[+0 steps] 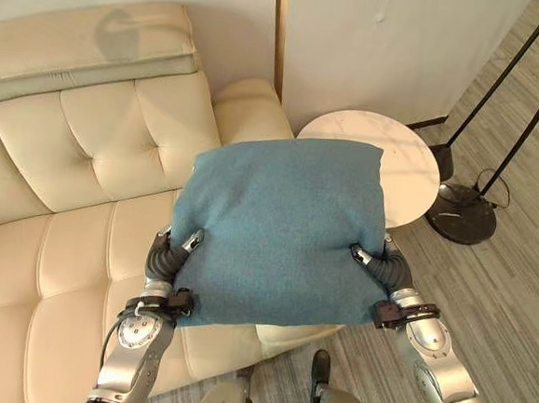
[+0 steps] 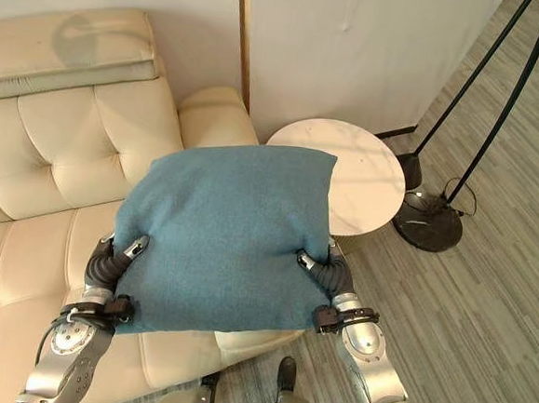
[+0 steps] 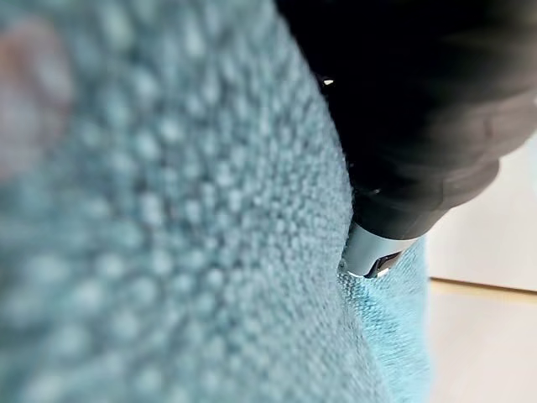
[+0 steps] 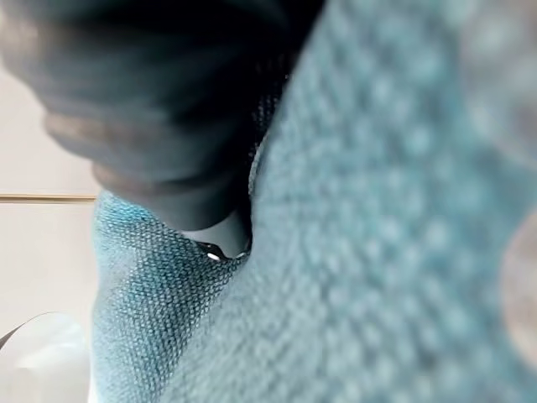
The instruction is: Pick up all the scattered cushions and arrange them neatly on the sofa.
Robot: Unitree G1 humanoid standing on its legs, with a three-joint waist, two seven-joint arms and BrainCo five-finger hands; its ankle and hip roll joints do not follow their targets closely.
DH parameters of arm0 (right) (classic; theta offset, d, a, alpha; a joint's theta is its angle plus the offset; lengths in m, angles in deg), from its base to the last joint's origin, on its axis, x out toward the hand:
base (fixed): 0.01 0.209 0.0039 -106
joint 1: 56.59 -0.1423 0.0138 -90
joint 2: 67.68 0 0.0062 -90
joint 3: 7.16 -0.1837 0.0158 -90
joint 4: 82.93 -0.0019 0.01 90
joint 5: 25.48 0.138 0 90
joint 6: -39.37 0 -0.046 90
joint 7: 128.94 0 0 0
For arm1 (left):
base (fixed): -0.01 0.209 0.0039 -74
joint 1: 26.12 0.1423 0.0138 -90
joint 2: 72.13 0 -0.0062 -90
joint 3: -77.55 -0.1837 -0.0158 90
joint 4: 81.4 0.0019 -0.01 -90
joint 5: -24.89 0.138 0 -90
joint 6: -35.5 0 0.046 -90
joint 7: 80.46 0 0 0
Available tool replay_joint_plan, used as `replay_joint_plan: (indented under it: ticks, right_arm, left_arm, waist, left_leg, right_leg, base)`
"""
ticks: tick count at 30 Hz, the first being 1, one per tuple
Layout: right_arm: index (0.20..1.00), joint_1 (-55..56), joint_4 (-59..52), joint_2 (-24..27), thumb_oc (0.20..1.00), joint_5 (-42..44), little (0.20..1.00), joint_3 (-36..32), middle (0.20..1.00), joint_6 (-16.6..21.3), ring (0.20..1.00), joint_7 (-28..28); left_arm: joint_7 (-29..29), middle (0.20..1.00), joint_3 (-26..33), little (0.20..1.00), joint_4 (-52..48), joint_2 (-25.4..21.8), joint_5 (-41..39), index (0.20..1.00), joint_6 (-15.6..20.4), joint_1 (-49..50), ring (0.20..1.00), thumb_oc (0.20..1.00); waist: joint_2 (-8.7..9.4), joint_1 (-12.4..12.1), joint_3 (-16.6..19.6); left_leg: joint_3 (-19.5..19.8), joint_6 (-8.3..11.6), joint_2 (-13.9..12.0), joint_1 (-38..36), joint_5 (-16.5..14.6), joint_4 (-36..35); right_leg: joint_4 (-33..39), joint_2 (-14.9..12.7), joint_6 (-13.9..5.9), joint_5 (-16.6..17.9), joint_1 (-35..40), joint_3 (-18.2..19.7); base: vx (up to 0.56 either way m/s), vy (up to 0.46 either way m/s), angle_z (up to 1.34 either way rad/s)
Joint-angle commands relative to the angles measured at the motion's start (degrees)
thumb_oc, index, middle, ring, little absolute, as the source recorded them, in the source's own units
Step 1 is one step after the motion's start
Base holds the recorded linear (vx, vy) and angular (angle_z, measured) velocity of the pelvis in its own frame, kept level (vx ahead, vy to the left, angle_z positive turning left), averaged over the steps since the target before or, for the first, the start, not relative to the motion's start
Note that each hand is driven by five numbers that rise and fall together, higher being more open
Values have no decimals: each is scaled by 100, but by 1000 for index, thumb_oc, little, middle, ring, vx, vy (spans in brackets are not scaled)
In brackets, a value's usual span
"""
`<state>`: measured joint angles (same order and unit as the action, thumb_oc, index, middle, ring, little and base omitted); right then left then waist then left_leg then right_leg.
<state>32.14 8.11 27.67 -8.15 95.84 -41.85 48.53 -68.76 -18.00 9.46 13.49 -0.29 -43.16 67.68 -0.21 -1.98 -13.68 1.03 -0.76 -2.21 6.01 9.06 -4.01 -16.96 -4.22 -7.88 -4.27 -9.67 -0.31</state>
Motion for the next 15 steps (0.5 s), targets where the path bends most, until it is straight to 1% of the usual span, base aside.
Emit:
replay_joint_plan:
  ticks: [1,2,3,4,5,6,7,8,9,10,11,12,13,14,15]
  right_arm:
    - [200,-304,-680,-252,200,-216,200,139,200,733,200,35]
    - [200,-327,-687,-209,200,-205,200,136,200,764,200,17]
    - [200,-335,-682,-153,200,-180,200,103,200,795,200,-2]
    - [200,-279,-680,-78,200,-179,200,16,200,809,200,-46]
    - [200,-239,-678,-6,200,-174,200,-47,200,812,200,-63]
    - [200,-221,-663,78,200,-138,200,-89,200,829,200,-89]
    - [200,-215,-655,137,200,-126,200,-129,200,818,200,-106]
    - [200,-209,-640,197,200,-109,200,-166,200,796,200,-110]
    - [200,-174,-633,206,200,-93,200,-197,200,781,200,-106]
    - [200,-112,-655,203,200,-69,200,-221,200,767,200,-98]
    - [200,-58,-693,206,200,-55,200,-231,200,771,200,-70]
    - [200,-59,-695,207,200,-55,200,-232,200,770,200,-70]
    - [200,41,-795,197,200,7,200,-260,200,807,200,3]
    - [200,39,-795,197,200,7,200,-262,200,807,200,4]
    - [200,69,-825,199,200,19,200,-287,200,811,200,15]
  left_arm:
    - [-225,200,-227,200,-618,-235,545,200,576,-423,200,200]
    - [-199,200,-181,200,-648,-253,584,200,594,-416,200,200]
    - [-189,200,-155,200,-696,-244,627,200,595,-411,200,200]
    - [-174,200,-174,200,-692,-206,674,200,595,-412,200,200]
    - [-176,200,-204,200,-699,-163,673,200,596,-431,200,200]
    - [-153,200,-241,200,-692,-107,651,200,601,-481,200,200]
    - [-180,200,-263,200,-685,-79,624,200,605,-509,200,200]
    - [-221,200,-297,200,-680,-51,612,200,595,-547,200,200]
    - [-256,200,-311,200,-682,-43,611,200,581,-567,200,200]
    - [-308,200,-336,200,-703,-46,611,200,573,-563,200,200]
    - [-348,200,-367,200,-721,-37,631,200,576,-565,200,200]
    - [-348,200,-367,200,-722,-36,631,200,576,-567,200,200]
    - [-401,200,-509,200,-733,46,565,200,599,-613,200,200]
    - [-401,200,-509,200,-732,46,565,200,599,-617,200,200]
    - [-424,200,-565,200,-719,63,524,200,599,-651,200,200]
  waist:
    - [187,-355,429]
    - [195,-407,446]
    - [192,-415,445]
    - [168,-386,430]
    - [124,-335,389]
    - [83,-266,303]
    - [66,-203,270]
    - [115,-114,245]
    - [115,-71,268]
    - [168,-6,266]
    - [221,67,275]
    - [212,72,283]
    - [356,237,329]
    - [353,243,332]
    - [355,297,365]
  left_leg:
    - [291,302,109,245,-290,29]
    - [317,411,96,396,-154,18]
    - [346,520,69,575,-18,14]
    - [344,653,22,767,142,0]
    - [341,761,-18,925,259,-24]
    - [229,816,-46,1074,273,-45]
    - [94,778,-63,1124,201,-48]
    - [-110,693,-69,1102,40,-3]
    - [-233,637,-121,1039,7,45]
    - [-330,569,-113,933,-121,274]
    - [-444,498,-115,815,-352,509]
    - [-435,497,-122,844,-350,529]
    - [-761,443,-128,475,-1009,1165]
    - [-754,442,-128,493,-998,1171]
    - [-891,444,-171,305,-1115,1178]
  right_leg:
    - [262,242,202,-471,1067,207]
    - [546,315,296,-642,1172,202]
    - [830,385,368,-710,1221,184]
    - [1134,492,446,-718,1244,197]
    - [1331,585,499,-652,1212,180]
    - [1453,616,519,-532,1147,94]
    - [1488,595,517,-467,1076,-15]
    - [1515,513,496,-398,1005,-159]
    - [1542,482,474,-299,910,-278]
    - [1580,403,452,-236,899,-418]
    - [1635,336,436,-167,865,-544]
    - [1644,345,437,-148,853,-551]
    - [1776,179,415,-49,831,-868]
    - [1782,180,416,-35,822,-876]
    - [1829,154,406,-17,834,-1003]
  base:
    - [-198,-296,50]
    - [-234,-307,50]
    - [-253,-270,31]
    - [-297,-274,38]
    - [-371,-267,67]
    - [-362,-177,99]
    - [-357,-128,102]
    - [-293,-76,70]
    - [-248,-81,28]
    - [-203,-80,36]
    - [-122,-53,86]
    - [-191,-91,130]
    - [-136,-63,116]
    - [-138,-75,101]
    - [-16,-12,76]
